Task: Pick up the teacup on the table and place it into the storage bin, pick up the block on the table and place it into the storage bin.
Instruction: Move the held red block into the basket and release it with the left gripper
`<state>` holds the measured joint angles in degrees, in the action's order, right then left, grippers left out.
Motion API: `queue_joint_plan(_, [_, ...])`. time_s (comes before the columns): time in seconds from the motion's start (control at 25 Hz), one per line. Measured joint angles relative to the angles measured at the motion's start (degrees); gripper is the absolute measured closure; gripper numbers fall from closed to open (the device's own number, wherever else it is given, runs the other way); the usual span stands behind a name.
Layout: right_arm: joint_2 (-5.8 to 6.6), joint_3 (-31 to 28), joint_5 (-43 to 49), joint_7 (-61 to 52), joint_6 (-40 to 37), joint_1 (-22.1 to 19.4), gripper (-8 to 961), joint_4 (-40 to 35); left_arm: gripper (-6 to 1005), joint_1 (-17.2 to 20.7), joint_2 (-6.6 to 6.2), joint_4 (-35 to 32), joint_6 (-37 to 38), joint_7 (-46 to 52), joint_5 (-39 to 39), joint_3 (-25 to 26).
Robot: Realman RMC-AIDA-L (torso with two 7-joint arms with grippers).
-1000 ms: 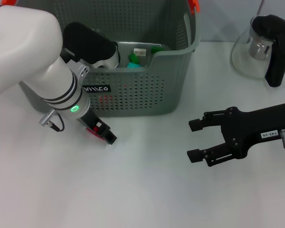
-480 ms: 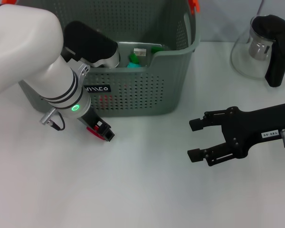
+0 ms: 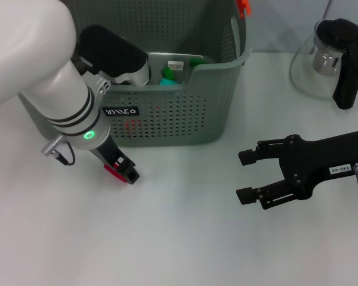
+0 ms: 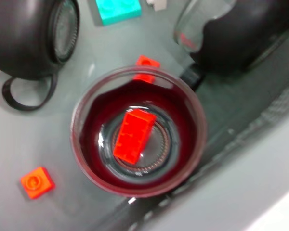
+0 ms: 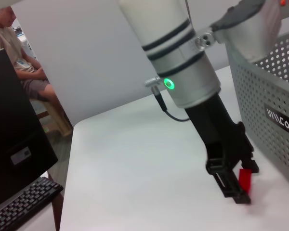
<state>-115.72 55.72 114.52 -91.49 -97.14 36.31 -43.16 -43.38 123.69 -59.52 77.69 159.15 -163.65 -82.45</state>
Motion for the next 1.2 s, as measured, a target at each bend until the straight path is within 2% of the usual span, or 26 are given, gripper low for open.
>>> queue_joint_plan(0.16, [0.03,0.0,0.0,0.0,-0.1,-0.01,25,-0.22,335,2.85,0.02,-8.23,6.06,-1.67,0.01,0.71])
queue_joint_plan(0.2, [0.05,0.0,0.0,0.0,-0.1,-0.01,25,-0.25,335,2.85,0.02,-8.23,6.06,-1.67,0.01,0.71])
queue_joint_plan(0.24, [0.1,-0.01,0.0,0.0,-0.1,-0.02,25,-0.32,335,4.38,0.02,-13.49,9.28,-3.05,0.01,2.57])
queue_joint_plan(0.32, [0.23,-0.04,0.0,-0.1,-0.12,-0.02,25,-0.39,335,5.21,0.15,-16.42,11.4,-4.3,0.14,4.57])
queue_joint_plan(0.52, [0.53,-0.08,-0.16,-0.5,-0.2,-0.01,25,-0.43,336,6.25,0.49,-25.9,19.67,-8.58,4.63,12.92])
queue_joint_plan(0.72, [0.64,-0.88,-0.23,-0.62,-0.65,-0.01,25,-0.5,336,4.21,0.13,-31.52,28.95,-13.41,16.05,24.9])
queue_joint_plan(0.84, [0.66,-1.36,-0.12,-0.47,-0.75,-0.01,25,-0.51,336,2.45,-0.97,-32.0,30.85,-15.36,23.35,32.35])
queue_joint_plan(0.92, [0.67,-1.44,-0.05,-0.53,-0.78,-0.01,25,-0.52,336,1.7,-2.29,-30.8,29.15,-16.28,26.63,35.92])
queue_joint_plan(0.96, [0.67,-1.47,-0.03,-0.59,-0.82,0.0,25,-0.52,336,1.59,-2.61,-30.28,28.42,-16.44,27.14,36.52])
queue_joint_plan(1.0, [0.67,-1.48,-0.04,-0.63,-0.86,0.03,25,-0.53,336,1.38,-3.65,-28.13,24.76,-17.05,28.4,37.81])
queue_joint_plan(1.2, [0.67,-1.5,-0.18,-0.66,-0.92,0.18,25,-0.52,335,0.9,-5.92,-18.71,12.39,-19.49,29.72,38.55])
